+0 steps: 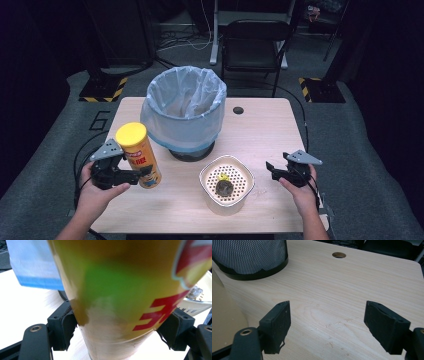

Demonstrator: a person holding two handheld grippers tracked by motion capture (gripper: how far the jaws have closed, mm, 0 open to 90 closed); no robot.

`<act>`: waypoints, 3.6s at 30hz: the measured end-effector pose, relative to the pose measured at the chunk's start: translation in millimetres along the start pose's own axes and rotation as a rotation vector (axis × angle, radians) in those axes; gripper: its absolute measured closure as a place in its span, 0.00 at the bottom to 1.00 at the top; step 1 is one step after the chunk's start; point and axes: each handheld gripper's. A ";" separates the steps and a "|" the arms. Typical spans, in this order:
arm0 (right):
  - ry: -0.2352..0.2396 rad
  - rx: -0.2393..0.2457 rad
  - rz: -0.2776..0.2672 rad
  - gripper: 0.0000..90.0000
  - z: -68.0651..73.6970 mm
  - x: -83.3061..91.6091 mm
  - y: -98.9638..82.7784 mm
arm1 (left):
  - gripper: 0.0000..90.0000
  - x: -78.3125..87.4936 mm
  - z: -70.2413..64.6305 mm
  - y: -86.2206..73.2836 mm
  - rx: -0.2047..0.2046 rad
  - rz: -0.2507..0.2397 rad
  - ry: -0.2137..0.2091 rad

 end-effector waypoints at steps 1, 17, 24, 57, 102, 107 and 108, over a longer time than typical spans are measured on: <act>-0.003 0.002 -0.001 0.24 -0.1 -0.2 -0.2 | 0.27 0.8 -1.2 4.1 0.005 -0.002 0.000; 0.004 0.000 0.021 0.25 -2.9 -2.9 -5.0 | 0.27 24.8 -12.5 65.4 0.010 -0.022 -0.013; 0.004 0.004 0.025 0.25 -3.6 -3.5 -5.8 | 0.27 37.1 -17.8 95.7 0.017 -0.026 -0.033; -0.015 0.017 0.042 0.26 -5.9 -6.7 -9.5 | 0.27 -26.2 -12.0 231.4 0.021 -0.073 0.007; 0.002 0.062 0.039 0.26 -1.9 -10.7 -10.2 | 0.11 -131.2 39.8 224.6 0.147 0.049 0.134; 0.003 0.061 0.044 0.26 -1.1 -10.2 -10.6 | 0.13 -119.5 40.6 219.3 0.147 0.045 0.133; 0.003 0.061 0.044 0.26 -1.1 -10.2 -10.6 | 0.13 -116.7 40.7 218.6 0.147 0.045 0.131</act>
Point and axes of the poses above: each handheld gripper's, and its own axes: x roughly backward along the jaws, y roughly out of its top, z roughly to its left, and after that the axes turned 5 degrees about x, right-handed
